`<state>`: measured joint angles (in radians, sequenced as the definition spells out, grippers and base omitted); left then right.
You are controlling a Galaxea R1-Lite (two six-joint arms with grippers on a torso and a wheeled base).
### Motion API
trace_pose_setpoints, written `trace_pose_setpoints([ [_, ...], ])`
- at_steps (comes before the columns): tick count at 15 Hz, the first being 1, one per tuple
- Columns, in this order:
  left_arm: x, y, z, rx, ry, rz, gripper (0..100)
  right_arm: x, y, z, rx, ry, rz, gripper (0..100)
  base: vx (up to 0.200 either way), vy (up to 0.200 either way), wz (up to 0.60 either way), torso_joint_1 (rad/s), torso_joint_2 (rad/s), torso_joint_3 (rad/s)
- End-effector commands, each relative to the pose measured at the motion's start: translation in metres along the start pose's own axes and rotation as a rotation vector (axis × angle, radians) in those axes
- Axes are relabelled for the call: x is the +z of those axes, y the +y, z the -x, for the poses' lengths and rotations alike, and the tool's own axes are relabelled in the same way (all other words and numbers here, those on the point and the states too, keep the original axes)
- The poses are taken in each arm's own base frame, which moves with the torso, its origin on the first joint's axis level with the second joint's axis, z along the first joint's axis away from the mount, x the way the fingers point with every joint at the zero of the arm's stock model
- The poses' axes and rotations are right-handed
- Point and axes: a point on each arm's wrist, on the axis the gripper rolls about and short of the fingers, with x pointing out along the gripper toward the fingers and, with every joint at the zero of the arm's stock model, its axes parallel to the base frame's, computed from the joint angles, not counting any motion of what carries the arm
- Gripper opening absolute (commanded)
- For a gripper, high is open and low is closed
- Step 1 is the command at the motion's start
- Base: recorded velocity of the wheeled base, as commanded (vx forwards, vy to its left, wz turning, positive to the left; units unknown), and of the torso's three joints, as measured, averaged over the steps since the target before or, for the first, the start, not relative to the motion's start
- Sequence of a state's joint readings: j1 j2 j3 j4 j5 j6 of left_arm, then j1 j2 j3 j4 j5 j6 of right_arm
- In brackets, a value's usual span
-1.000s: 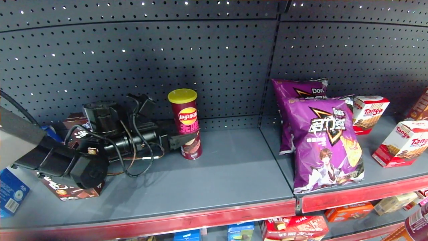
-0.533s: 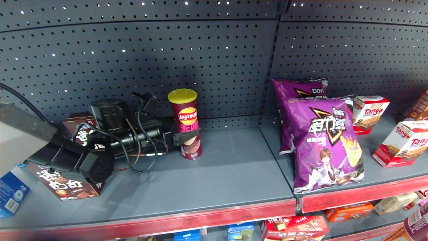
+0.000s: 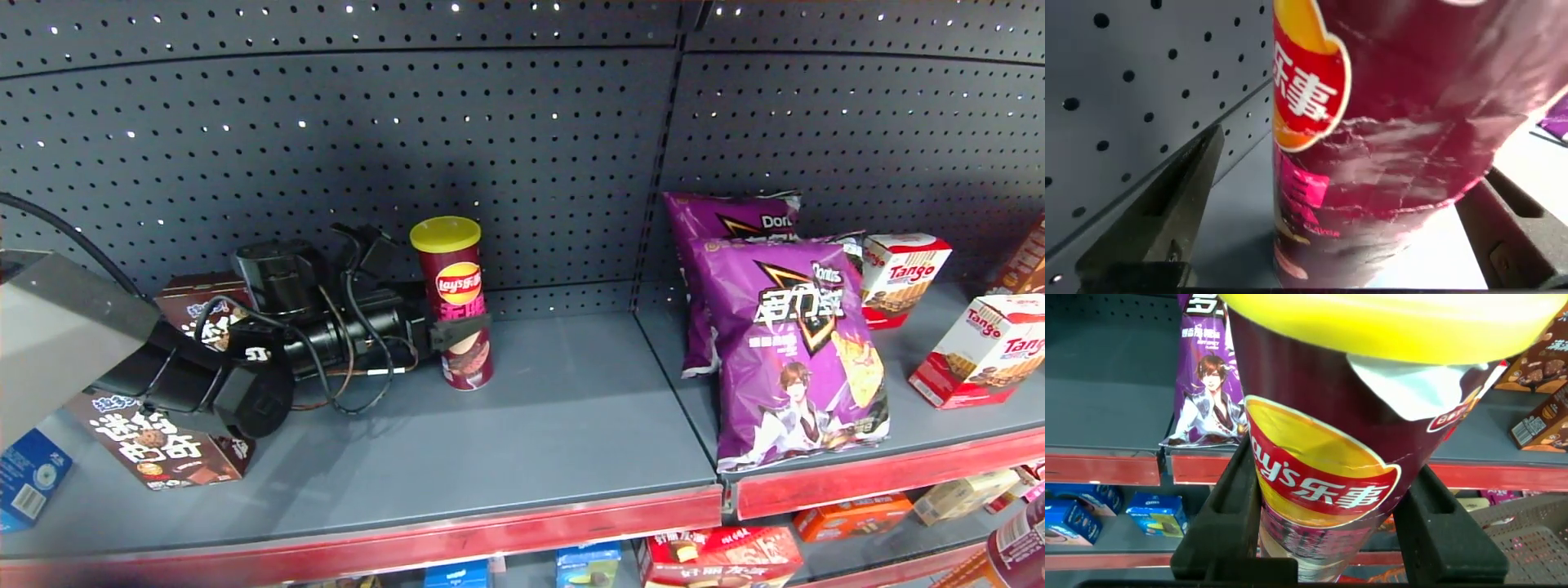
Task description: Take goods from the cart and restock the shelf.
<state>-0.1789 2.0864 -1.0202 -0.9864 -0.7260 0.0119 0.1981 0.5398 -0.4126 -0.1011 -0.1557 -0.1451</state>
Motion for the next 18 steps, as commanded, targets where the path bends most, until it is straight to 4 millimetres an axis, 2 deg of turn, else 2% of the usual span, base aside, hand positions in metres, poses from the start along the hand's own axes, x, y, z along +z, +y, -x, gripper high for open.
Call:
trace_pose_setpoints([
  [1, -0.001, 0.002, -0.003, -0.002, -0.003, -0.004, 100, 0.000, 0.000, 0.000, -0.001, 0.000, 0.001, 0, 0.000, 0.000, 0.00, 0.000, 0.00, 0.000],
  [3, 0.000, 0.003, -0.005, -0.003, -0.007, -0.008, 100, 0.000, 0.000, 0.000, -0.001, 0.000, 0.001, 0, 0.000, 0.000, 0.00, 0.000, 0.00, 0.000],
  [4, 0.000, 0.001, -0.007, -0.009, -0.008, -0.010, 0, 0.000, 0.000, 0.000, -0.001, -0.001, 0.000, 0, 0.000, 0.000, 0.00, 0.000, 0.00, 0.000],
  [10, 0.002, -0.005, -0.007, -0.020, -0.008, -0.011, 0, -0.001, 0.000, 0.000, 0.000, 0.003, 0.001, 0, 0.000, 0.000, 0.00, 0.000, 0.00, 0.000],
  [12, 0.015, -0.018, -0.001, -0.035, -0.024, -0.024, 0, -0.002, 0.000, 0.000, 0.000, 0.008, 0.002, 0, 0.000, 0.000, 0.00, 0.000, 0.00, 0.000],
  [14, 0.018, -0.026, 0.002, -0.046, -0.025, -0.026, 0, -0.002, 0.000, 0.000, 0.000, 0.006, 0.002, 0, 0.000, 0.000, 0.00, 0.000, 0.00, 0.000],
  [18, 0.032, -0.047, 0.023, -0.044, -0.041, -0.040, 0, -0.002, 0.000, 0.000, 0.000, 0.006, 0.000, 0, 0.000, 0.000, 0.00, 0.000, 0.00, 0.000],
])
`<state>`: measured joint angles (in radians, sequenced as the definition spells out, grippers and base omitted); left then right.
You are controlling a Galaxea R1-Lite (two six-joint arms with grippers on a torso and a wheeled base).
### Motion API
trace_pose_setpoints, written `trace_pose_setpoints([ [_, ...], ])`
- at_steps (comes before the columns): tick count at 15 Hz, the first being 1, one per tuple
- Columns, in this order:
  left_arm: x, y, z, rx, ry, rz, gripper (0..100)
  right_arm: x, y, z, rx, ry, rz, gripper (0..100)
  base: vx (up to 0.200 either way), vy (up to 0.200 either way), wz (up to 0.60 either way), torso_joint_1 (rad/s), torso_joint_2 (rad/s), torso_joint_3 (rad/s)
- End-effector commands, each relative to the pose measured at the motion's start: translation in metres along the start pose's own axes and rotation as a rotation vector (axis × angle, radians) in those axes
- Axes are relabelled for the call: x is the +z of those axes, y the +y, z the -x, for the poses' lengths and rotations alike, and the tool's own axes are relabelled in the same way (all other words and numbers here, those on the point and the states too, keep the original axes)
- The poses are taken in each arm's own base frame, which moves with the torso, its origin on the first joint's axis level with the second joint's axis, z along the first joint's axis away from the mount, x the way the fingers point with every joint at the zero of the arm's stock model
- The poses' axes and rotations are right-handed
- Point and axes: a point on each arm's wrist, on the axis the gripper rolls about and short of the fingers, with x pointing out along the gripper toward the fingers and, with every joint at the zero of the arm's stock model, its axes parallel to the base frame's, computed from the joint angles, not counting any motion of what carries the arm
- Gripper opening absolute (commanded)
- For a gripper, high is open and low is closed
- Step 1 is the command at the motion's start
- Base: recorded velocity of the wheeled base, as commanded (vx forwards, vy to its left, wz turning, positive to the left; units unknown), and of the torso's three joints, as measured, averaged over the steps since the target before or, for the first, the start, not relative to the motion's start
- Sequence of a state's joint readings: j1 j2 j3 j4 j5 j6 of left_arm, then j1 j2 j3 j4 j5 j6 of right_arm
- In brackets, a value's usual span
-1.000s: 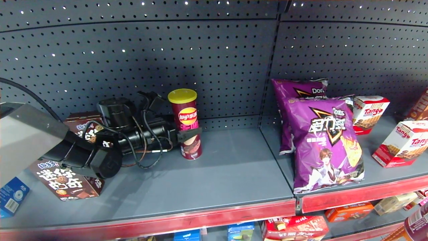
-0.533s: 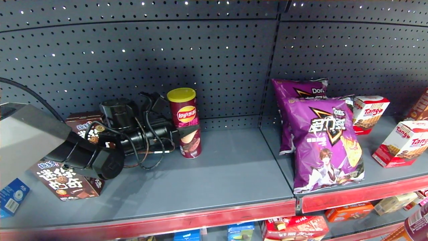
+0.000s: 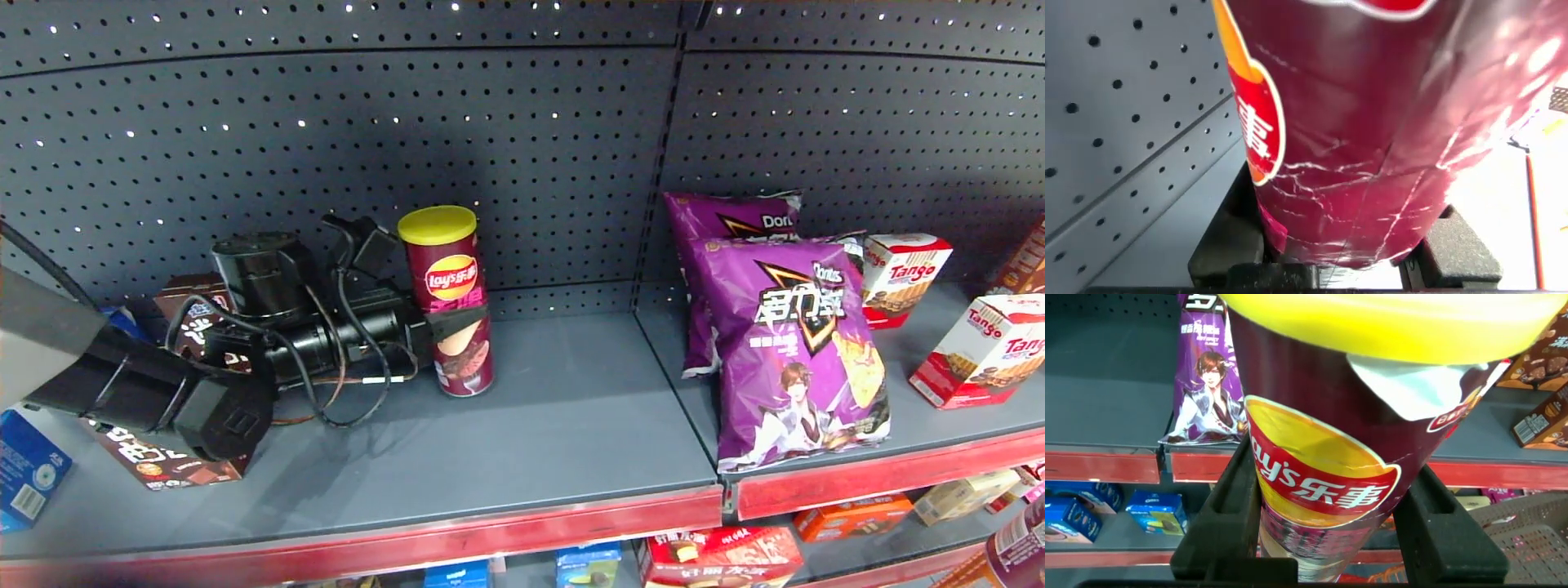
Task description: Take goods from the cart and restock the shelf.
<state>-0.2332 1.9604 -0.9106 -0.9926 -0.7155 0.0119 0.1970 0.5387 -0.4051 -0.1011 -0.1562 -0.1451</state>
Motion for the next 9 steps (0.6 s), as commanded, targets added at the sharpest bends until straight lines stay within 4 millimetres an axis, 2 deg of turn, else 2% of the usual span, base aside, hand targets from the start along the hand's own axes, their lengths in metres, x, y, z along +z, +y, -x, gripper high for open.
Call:
trace_pose_setpoints([
  [1, 0.017, -0.016, 0.014, -0.003, -0.029, -0.028, 0, 0.000, 0.000, 0.000, 0.002, 0.002, 0.001, 0, 0.000, 0.000, 0.00, 0.000, 0.00, 0.000],
  [4, 0.019, -0.035, 0.028, -0.017, -0.024, -0.022, 0, -0.001, 0.000, -0.001, 0.003, 0.005, 0.000, 0, 0.000, 0.000, 0.00, 0.000, 0.00, 0.000],
  [6, 0.018, -0.041, 0.035, -0.017, -0.017, -0.018, 0, -0.001, 0.000, -0.001, 0.003, 0.005, 0.000, 0, 0.000, 0.000, 0.00, 0.000, 0.00, 0.000],
  [9, 0.007, -0.053, 0.050, -0.009, 0.015, 0.007, 0, -0.002, 0.001, -0.001, 0.007, 0.009, -0.001, 0, 0.000, 0.000, 0.00, 0.000, 0.00, 0.000],
])
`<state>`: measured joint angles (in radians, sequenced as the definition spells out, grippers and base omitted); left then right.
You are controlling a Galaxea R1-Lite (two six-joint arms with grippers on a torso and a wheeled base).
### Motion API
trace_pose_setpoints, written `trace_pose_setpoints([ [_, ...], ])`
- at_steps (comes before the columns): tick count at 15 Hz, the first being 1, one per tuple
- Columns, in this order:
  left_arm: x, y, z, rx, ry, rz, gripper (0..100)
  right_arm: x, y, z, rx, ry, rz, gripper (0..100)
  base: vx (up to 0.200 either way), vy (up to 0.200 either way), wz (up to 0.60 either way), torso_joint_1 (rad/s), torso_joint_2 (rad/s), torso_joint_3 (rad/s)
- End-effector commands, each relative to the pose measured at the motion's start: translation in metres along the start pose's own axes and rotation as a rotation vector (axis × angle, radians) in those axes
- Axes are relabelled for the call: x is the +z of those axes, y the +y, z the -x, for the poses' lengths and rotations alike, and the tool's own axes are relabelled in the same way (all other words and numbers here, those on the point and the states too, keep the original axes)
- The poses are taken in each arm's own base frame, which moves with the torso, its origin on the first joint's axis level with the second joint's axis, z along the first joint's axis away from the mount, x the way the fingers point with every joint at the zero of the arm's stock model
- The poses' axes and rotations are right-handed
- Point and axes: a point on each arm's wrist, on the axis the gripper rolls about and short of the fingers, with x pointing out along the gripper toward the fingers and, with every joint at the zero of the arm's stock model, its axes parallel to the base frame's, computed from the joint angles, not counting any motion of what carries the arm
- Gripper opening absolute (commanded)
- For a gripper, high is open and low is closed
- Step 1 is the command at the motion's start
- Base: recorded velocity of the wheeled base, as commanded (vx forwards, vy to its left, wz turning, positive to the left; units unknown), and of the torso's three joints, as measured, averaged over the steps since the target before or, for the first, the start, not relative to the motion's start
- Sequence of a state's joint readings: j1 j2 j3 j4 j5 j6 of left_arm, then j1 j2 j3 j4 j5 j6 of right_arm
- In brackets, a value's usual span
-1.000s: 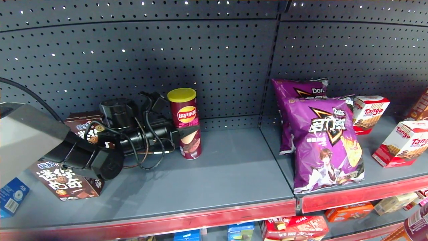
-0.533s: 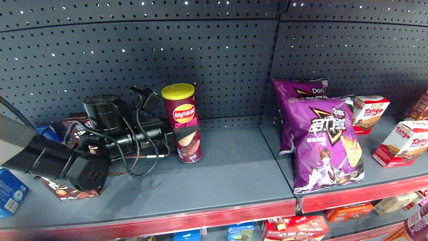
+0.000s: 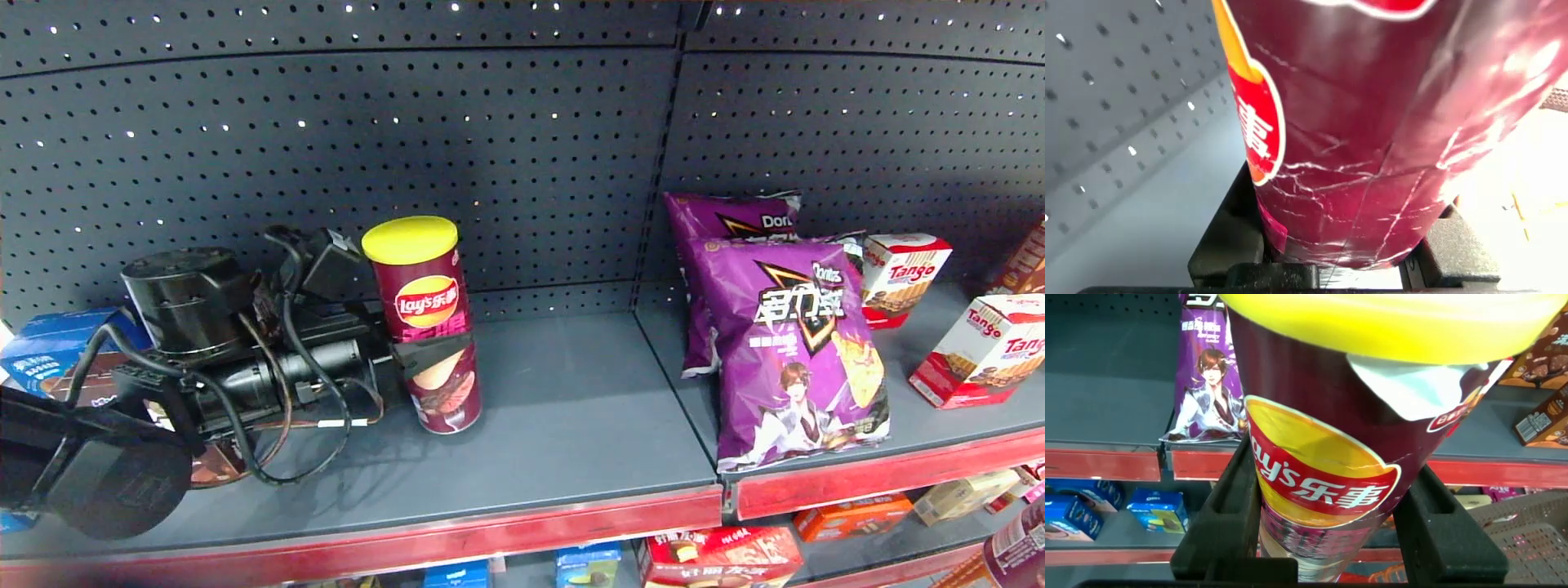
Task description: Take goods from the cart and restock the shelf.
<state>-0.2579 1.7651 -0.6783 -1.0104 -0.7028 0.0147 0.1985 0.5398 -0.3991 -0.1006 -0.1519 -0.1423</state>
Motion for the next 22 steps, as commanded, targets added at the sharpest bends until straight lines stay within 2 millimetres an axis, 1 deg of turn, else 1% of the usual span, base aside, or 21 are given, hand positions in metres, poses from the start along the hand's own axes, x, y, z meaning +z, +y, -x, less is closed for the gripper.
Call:
trace_pose_setpoints([
  [1, -0.004, -0.013, 0.012, 0.005, 0.002, 0.002, 0, 0.000, 0.000, -0.001, 0.002, 0.004, 0.000, 0, 0.000, 0.000, 0.00, 0.000, 0.00, 0.000],
  [3, -0.015, -0.020, 0.017, -0.001, 0.003, 0.002, 0, 0.000, 0.000, -0.001, 0.002, 0.006, -0.002, 0, 0.000, 0.000, 0.00, 0.000, 0.00, 0.000],
  [4, -0.016, -0.021, 0.018, -0.001, 0.002, 0.003, 0, -0.001, 0.000, -0.002, 0.004, 0.009, -0.001, 0, 0.000, 0.000, 0.00, 0.000, 0.00, 0.000],
  [5, -0.023, -0.025, 0.023, -0.004, -0.005, -0.002, 0, -0.003, 0.001, -0.002, 0.006, 0.016, 0.000, 0, 0.000, 0.000, 0.00, 0.000, 0.00, 0.000],
  [9, -0.030, -0.029, 0.026, -0.013, 0.000, 0.002, 0, -0.004, 0.001, -0.002, 0.007, 0.017, -0.001, 0, 0.000, 0.000, 0.00, 0.000, 0.00, 0.000],
  [15, -0.036, -0.027, 0.024, -0.066, 0.016, 0.016, 0, -0.006, 0.001, -0.001, 0.008, 0.019, -0.003, 0, 0.000, 0.000, 0.00, 0.000, 0.00, 0.000],
  [22, -0.046, -0.021, 0.016, -0.069, 0.021, 0.020, 0, -0.007, 0.001, -0.001, 0.009, 0.022, -0.004, 0, 0.000, 0.000, 0.00, 0.000, 0.00, 0.000],
])
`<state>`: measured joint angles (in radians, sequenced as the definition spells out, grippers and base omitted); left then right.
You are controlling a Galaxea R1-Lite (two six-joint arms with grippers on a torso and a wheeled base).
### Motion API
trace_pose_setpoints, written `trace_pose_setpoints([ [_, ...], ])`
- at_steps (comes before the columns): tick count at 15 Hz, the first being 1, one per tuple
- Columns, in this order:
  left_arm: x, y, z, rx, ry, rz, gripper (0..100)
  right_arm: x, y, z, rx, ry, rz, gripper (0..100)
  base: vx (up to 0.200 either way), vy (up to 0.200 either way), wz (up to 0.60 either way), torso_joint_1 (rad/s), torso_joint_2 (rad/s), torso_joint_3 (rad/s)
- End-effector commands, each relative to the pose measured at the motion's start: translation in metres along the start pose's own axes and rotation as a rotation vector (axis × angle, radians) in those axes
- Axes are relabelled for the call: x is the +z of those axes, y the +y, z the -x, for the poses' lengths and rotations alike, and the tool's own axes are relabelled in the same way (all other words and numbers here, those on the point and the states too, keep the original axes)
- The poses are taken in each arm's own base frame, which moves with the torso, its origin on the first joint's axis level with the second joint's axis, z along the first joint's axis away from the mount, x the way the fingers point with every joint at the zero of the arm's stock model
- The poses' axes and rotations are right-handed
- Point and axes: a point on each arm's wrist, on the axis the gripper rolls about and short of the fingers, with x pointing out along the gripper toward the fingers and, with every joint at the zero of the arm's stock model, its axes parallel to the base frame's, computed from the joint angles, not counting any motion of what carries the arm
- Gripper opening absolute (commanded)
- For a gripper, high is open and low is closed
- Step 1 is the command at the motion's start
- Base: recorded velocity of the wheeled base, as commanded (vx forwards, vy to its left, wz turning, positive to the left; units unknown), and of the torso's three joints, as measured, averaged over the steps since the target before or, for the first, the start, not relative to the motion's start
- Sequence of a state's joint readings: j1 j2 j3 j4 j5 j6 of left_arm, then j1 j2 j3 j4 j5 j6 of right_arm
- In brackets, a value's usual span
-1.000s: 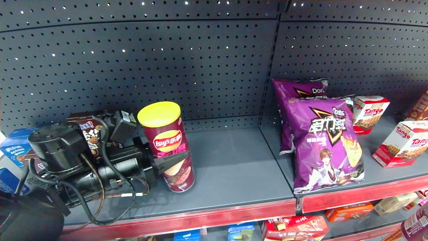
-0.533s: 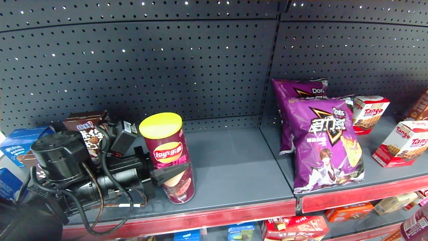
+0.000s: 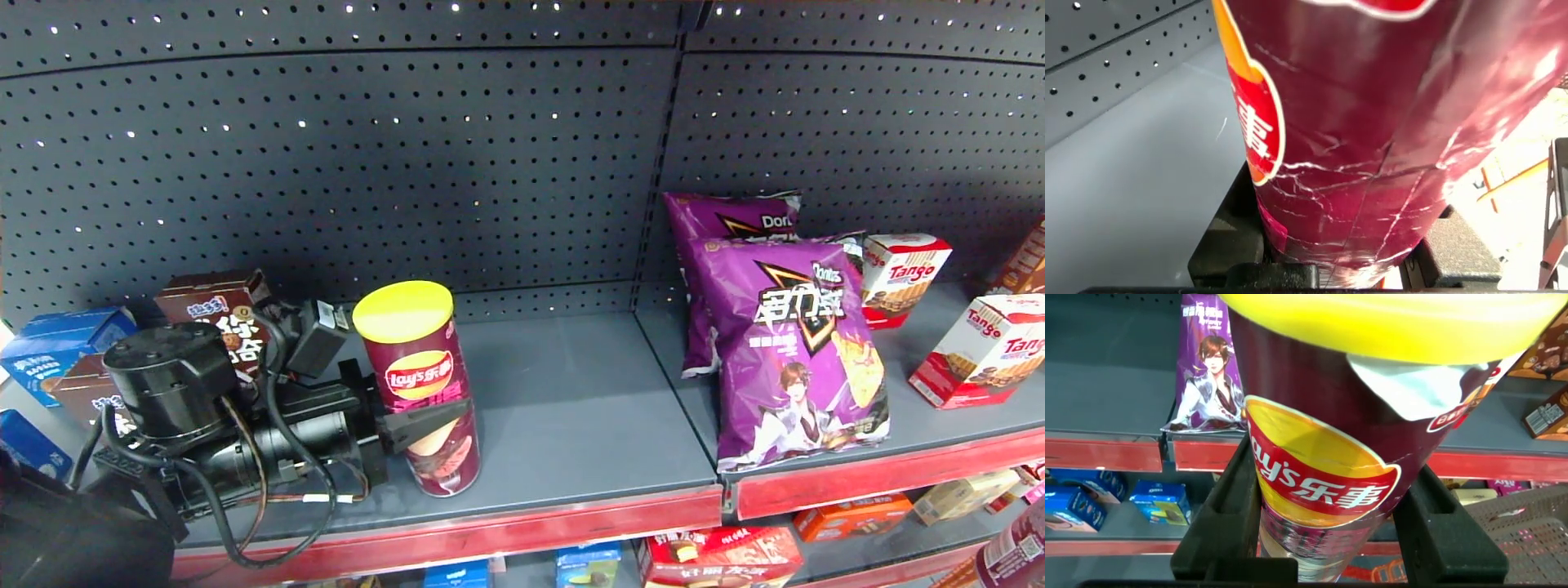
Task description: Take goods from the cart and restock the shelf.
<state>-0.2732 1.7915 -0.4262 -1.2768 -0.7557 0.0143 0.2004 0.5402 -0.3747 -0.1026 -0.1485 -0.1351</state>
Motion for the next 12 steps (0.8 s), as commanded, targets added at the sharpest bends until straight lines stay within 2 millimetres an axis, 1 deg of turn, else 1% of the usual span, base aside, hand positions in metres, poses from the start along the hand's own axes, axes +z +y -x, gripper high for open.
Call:
trace_pose_setpoints([
  [1, -0.0074, 0.0038, -0.0034, 0.003, 0.010, 0.012, 0, -0.0009, 0.0002, -0.0001, 0.001, 0.003, 0.000, 0, 0.000, 0.000, 0.00, 0.000, 0.00, 0.000],
  [2, -0.0092, 0.0050, -0.0047, 0.003, 0.005, 0.007, 100, -0.0008, 0.0001, -0.0001, 0.000, 0.001, 0.000, 0, 0.000, 0.000, 0.00, 0.000, 0.00, 0.000],
  [9, -0.0089, 0.0028, -0.0024, 0.003, 0.004, 0.004, 100, -0.0012, 0.0003, -0.0005, 0.001, 0.004, 0.001, 0, 0.000, 0.000, 0.00, 0.000, 0.00, 0.000],
  [10, -0.0085, 0.0036, -0.0014, 0.009, 0.002, 0.003, 100, -0.0008, 0.0002, -0.0004, 0.001, 0.003, 0.000, 0, 0.000, 0.000, 0.00, 0.000, 0.00, 0.000],
  [12, -0.0065, -0.0014, 0.0044, 0.010, 0.000, 0.000, 100, -0.0008, 0.0000, 0.0001, -0.001, 0.000, 0.000, 0, 0.000, 0.000, 0.00, 0.000, 0.00, 0.000],
])
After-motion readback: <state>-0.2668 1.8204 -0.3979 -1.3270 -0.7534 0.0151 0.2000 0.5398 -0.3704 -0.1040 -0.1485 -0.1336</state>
